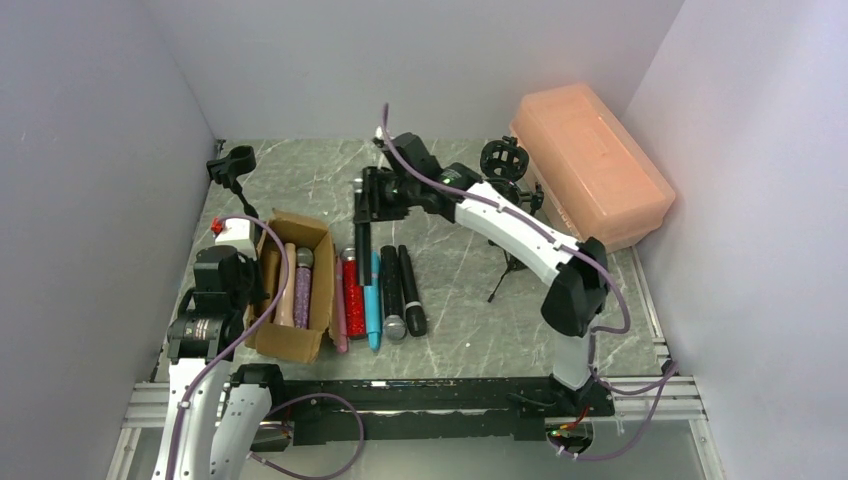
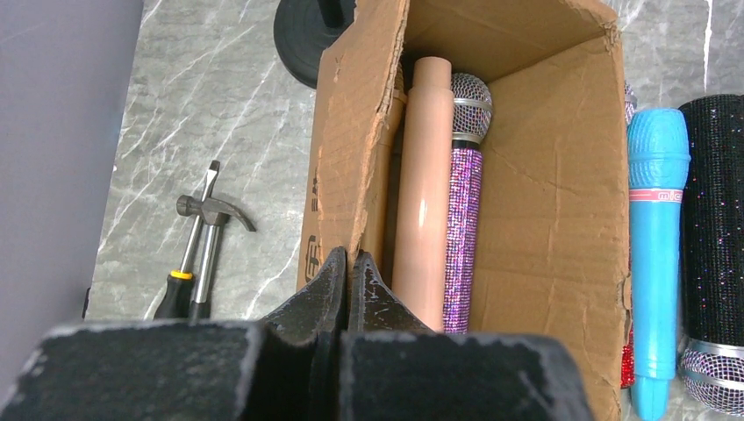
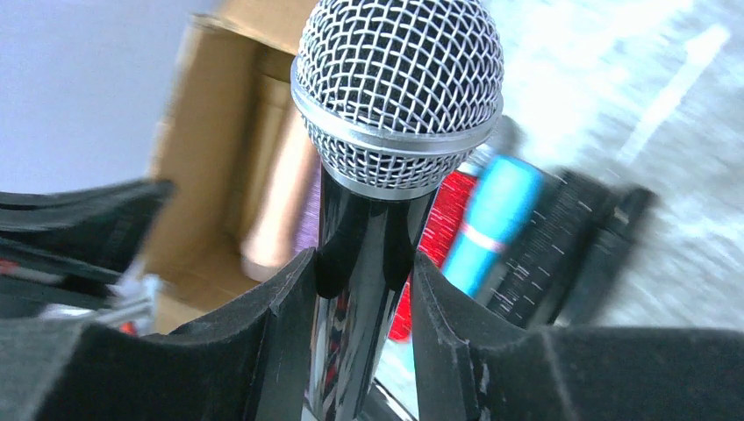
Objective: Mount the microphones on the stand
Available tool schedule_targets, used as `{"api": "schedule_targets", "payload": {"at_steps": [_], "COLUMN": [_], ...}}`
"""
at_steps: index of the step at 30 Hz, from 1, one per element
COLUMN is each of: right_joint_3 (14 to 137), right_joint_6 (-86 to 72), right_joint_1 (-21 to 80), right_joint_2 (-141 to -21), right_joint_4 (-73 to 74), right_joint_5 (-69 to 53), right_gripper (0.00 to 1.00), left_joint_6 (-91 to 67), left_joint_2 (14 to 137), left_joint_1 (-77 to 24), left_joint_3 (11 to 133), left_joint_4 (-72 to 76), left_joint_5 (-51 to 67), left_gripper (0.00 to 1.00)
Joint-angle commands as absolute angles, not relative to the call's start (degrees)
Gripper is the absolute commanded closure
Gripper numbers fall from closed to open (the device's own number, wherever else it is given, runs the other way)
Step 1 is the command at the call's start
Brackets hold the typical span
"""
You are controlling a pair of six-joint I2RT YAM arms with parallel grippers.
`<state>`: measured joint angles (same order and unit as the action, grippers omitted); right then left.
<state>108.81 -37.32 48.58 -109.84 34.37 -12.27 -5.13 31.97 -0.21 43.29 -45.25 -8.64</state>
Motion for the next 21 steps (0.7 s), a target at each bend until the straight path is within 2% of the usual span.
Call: {"api": "schedule_targets", "payload": {"at_steps": [1,9,15,21], "right_joint_3": [100.13,82.19,76.81,73.93], "right_joint_6": [-29.37,-26.29,-25.91,-25.84], "right_joint_1": [45.60,44.13,43.75,43.50], "right_joint_2": [-103.82,-98.67,-99.08,-102.46], "right_joint_4": [44.23,45.83,44.89,44.01], "right_joint_5": [-8.10,2.04,8.09,15.51], "right_gripper": [0.91,0.93,0.93,0.84], "left_joint_6": [-5.32,-5.25,-5.35,-5.41], "left_joint_2": [30.70,30.68,30.84,30.79], "left_joint_1": [-0.18,-0.18,-0.18,-0.18], "left_joint_3": [43.95,44.16,44.54,45.04], "left_joint_4": [-38.58,-38.75,-39.00,-39.37], "left_joint_5": [-8.46,-8.01,-7.74,-7.42], "left_gripper": [1.00,1.00,1.00,1.00]}}
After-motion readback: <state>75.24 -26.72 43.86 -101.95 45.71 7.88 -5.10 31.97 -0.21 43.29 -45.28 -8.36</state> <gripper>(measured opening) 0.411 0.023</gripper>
